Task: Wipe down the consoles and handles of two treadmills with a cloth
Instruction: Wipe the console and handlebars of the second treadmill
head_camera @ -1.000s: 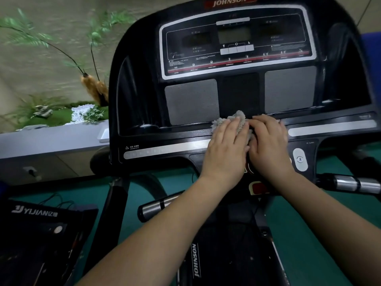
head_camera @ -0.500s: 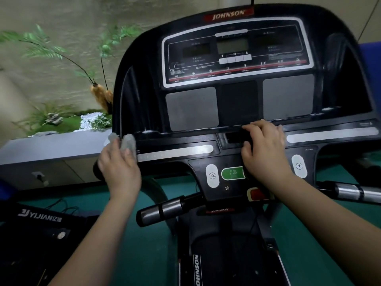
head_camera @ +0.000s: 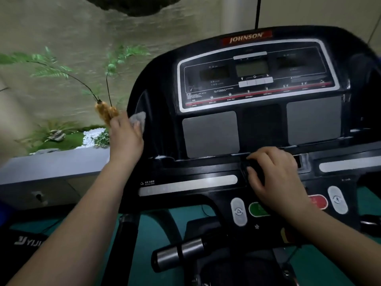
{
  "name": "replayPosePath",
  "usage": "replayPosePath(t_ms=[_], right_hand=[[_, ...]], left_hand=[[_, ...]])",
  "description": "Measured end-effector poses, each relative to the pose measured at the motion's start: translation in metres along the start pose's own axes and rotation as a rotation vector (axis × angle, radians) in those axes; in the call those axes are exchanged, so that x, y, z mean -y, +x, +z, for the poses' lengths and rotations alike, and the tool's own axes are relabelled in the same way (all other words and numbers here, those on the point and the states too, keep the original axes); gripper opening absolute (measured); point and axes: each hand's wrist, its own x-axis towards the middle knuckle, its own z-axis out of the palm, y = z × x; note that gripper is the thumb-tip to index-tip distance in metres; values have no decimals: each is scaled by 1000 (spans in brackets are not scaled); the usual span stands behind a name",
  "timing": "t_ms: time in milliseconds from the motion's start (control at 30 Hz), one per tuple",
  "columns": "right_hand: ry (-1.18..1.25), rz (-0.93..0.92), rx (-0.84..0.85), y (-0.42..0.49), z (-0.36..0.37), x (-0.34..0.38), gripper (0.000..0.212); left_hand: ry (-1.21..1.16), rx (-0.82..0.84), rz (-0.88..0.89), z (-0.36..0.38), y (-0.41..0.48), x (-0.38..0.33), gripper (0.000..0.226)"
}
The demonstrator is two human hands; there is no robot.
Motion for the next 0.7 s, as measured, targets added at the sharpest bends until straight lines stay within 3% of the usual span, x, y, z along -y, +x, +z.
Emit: replayPosePath(t_ms=[267,467,600,700], right_hand=[[3,0,0,-2,0,1,30],[13,-14,0,-3,0,-2,29],[32,-18,5,-2,-1,-4,29],[53,-14,23,-3,-2,-6,30]], left_hand=[[63,-55,334,10,103,-65,51],[-38,45,466,18,140,-123,59],[-7,9,433,27,135,-140,57],[-1,-78,296,33,115,-141,53]])
